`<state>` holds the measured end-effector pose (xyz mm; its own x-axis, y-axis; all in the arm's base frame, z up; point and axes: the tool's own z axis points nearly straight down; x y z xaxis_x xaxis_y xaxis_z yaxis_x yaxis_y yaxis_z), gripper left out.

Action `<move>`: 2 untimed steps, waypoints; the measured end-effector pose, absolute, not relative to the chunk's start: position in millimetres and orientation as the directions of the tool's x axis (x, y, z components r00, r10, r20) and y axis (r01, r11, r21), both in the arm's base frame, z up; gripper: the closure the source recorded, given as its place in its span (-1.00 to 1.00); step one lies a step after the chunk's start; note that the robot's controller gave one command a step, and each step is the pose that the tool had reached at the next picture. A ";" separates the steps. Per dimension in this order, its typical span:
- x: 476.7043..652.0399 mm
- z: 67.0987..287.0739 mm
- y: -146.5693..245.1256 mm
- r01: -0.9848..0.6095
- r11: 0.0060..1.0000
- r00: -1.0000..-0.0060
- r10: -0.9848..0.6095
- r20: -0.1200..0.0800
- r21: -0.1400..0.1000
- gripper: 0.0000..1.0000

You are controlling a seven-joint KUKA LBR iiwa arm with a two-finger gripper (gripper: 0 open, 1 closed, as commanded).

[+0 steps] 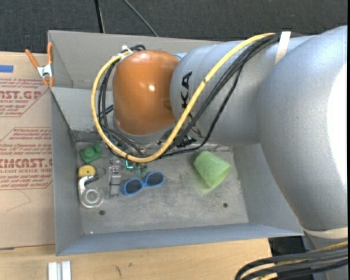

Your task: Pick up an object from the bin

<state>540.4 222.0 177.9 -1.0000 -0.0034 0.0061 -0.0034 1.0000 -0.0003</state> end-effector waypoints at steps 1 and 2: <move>537.8 123.6 130.6 -0.256 0.967 -0.967 -0.256 0.002 -0.002 -1.00; 538.4 66.1 117.4 -0.295 0.955 -0.955 -0.295 0.004 0.001 -1.00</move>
Offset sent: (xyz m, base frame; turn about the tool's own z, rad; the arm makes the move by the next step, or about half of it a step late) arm -0.0024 -0.0896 -0.0526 -0.2577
